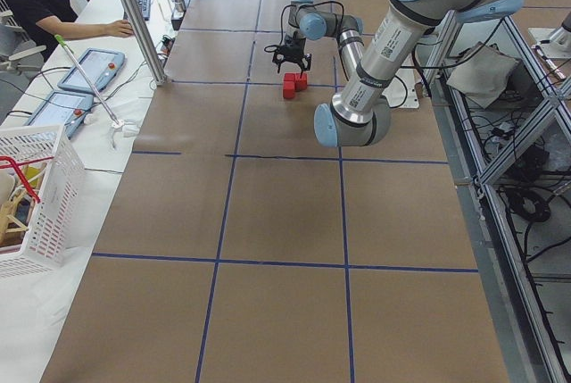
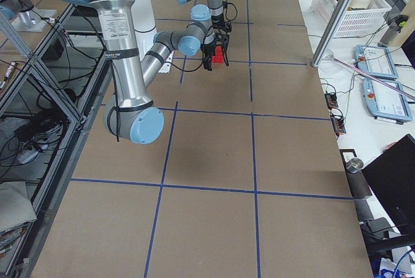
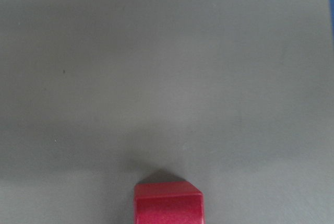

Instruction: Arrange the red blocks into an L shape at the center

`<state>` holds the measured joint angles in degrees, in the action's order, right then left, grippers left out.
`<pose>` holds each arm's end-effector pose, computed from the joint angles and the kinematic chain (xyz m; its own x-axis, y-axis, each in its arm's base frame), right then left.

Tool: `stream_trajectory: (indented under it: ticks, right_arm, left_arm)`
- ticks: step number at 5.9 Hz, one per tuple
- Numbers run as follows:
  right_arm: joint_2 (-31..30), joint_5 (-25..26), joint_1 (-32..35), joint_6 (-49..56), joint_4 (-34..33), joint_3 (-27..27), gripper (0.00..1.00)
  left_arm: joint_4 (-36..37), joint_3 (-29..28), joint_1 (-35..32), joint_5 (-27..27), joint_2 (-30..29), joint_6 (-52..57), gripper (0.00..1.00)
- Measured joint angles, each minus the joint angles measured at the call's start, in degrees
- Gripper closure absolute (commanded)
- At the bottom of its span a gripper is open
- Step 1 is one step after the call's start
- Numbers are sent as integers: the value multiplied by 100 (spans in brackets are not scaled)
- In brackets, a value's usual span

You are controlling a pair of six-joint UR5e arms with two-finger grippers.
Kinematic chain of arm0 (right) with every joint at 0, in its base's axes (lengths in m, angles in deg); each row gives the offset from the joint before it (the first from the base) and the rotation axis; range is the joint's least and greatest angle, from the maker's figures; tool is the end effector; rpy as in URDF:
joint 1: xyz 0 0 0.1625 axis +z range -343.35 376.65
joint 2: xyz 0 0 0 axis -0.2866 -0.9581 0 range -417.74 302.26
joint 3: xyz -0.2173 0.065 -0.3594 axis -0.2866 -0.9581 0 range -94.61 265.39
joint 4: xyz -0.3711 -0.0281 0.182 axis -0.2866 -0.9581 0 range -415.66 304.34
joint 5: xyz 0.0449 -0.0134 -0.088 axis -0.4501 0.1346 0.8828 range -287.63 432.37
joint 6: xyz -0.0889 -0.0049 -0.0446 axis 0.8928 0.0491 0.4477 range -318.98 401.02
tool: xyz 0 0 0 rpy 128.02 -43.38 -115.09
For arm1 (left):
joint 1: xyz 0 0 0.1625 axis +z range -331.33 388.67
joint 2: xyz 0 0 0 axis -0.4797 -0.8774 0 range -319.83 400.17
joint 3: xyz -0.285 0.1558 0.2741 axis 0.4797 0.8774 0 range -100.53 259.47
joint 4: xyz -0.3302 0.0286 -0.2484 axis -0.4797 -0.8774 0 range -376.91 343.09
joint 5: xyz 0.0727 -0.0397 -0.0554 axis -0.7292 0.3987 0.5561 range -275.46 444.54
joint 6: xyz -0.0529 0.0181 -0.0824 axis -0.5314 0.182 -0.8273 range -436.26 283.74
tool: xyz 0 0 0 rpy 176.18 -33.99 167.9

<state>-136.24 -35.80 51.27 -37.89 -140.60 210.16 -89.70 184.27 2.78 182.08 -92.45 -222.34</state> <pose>-0.3469 -0.3636 0.2767 0.5698 0.1714 0.8037 -0.2342 0.9713 -0.0411 0.5222 -0.3870 0.1559 0.0875 -0.9569 -0.2771 0.7691 0.2416 -0.5917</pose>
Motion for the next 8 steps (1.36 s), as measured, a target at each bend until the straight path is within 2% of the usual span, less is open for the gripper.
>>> stream_trajectory:
  ticks: [2,4,6,7,8]
  right_arm:
    - [-488,-496,702,691,-21,19,0]
    - [-1313,-1327,1784,2134,-23,26,0]
    - [-2309,-2021,2777,3465,-49,312,0]
    - [-2685,-2317,3327,4310,-77,296,0]
    - [-2903,-2438,3879,5286,-110,65,0]
  left_arm:
    - [36,1276,-246,221,1096,2350,0]
    - [13,1935,-1082,1145,2177,5014,0]
    - [-20,2273,-2615,2496,3563,8332,0]
    - [-10,2265,-3473,3080,4049,9831,0]
    - [12,2085,-4201,3378,4333,11151,0]
